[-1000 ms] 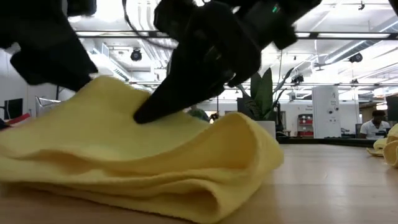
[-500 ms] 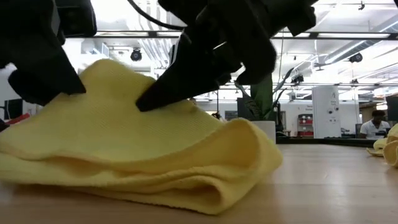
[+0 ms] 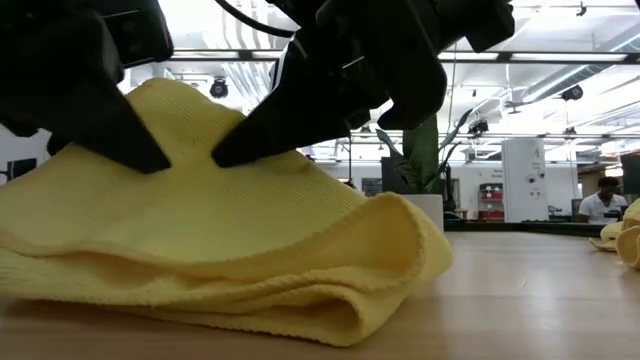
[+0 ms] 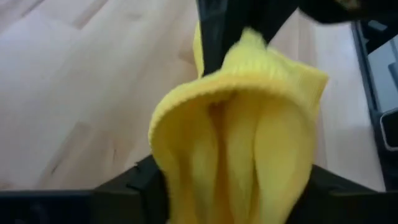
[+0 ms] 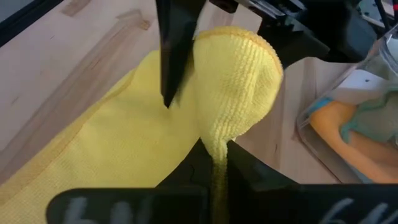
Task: Fold microfiber towels
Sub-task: Put the yellow microfiber cloth into the transparent bin
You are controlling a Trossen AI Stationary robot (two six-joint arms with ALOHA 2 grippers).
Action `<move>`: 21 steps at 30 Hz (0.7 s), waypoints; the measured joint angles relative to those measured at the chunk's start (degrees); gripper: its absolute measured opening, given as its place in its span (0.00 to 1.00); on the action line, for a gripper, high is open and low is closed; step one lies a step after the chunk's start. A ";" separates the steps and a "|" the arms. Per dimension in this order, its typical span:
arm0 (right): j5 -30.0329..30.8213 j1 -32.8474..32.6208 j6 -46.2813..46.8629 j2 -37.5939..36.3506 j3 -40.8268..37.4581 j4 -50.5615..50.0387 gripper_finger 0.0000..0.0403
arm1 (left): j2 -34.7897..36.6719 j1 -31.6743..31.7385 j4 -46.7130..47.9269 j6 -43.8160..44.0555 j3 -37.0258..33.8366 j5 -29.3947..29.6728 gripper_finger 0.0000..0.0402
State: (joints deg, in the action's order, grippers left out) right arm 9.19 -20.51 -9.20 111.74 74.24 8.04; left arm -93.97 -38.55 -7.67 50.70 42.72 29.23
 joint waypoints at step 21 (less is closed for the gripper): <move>-0.73 0.15 7.15 -5.67 0.31 -7.87 0.43 | 1.17 0.31 0.53 -3.31 4.54 -3.90 0.01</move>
State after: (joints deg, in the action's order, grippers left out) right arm 8.45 -20.36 -2.04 106.07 74.54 0.17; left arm -92.81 -38.24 -7.14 47.39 47.26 25.33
